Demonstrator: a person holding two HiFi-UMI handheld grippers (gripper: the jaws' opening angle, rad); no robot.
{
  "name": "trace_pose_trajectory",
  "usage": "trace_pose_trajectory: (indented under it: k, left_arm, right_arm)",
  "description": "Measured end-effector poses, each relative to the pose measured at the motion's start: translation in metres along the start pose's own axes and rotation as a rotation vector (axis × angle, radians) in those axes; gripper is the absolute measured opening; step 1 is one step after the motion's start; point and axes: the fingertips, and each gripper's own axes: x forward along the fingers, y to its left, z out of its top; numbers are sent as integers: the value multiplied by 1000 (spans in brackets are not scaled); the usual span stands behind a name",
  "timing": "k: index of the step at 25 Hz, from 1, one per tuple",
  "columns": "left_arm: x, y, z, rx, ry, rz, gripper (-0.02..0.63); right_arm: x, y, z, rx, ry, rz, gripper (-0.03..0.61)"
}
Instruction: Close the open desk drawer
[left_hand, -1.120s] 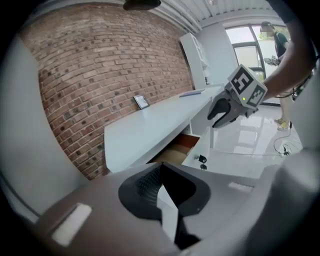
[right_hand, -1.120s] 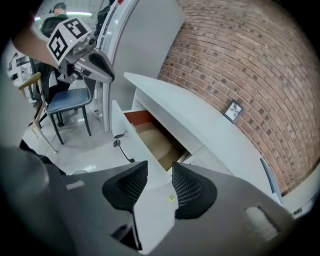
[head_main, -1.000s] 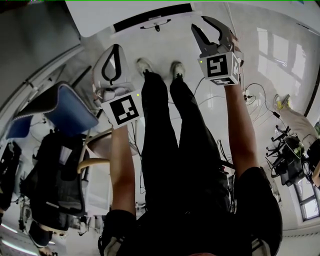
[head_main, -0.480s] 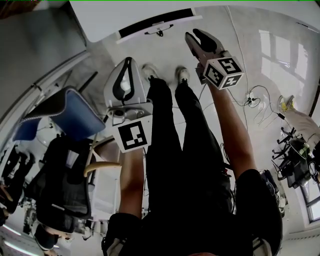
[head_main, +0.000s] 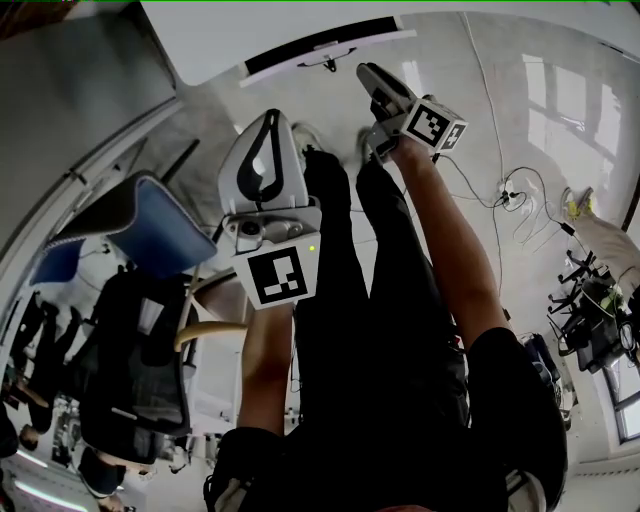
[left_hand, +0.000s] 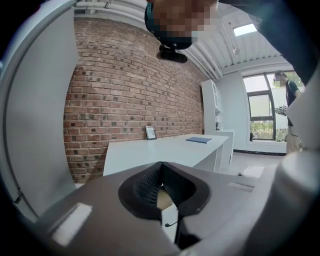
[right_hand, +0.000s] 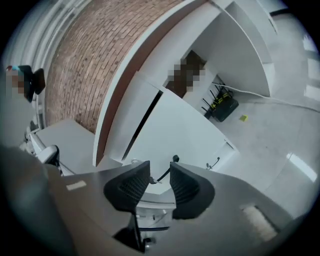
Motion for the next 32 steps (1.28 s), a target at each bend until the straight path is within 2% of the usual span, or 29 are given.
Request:
trace_pose_trajectory:
  k: [5,10,18,25,29,32]
  left_arm:
    - [4,5,-6,-24,-1,13,17]
    - [8,8,-9,-38,2,16,17]
    - [12,6,-9,-32,-4,-1,17]
    - [14,10,-11,-39,3,9,17]
    - [13,10,-9,-33,0,10,17]
    - [10,11,-8,-32,-8,14,17]
  right_arm:
    - [23,-13,-14,101,1,35,126]
    - [39,-20,-12,156,-23,53,121]
    - [47,-20,-4,193,-48,83,65]
    - [45,-16,-3,226,-55,93,51]
    - [43,-6,-3,278,-58,140,49]
    - [41,0,4,268,-84,162,49]
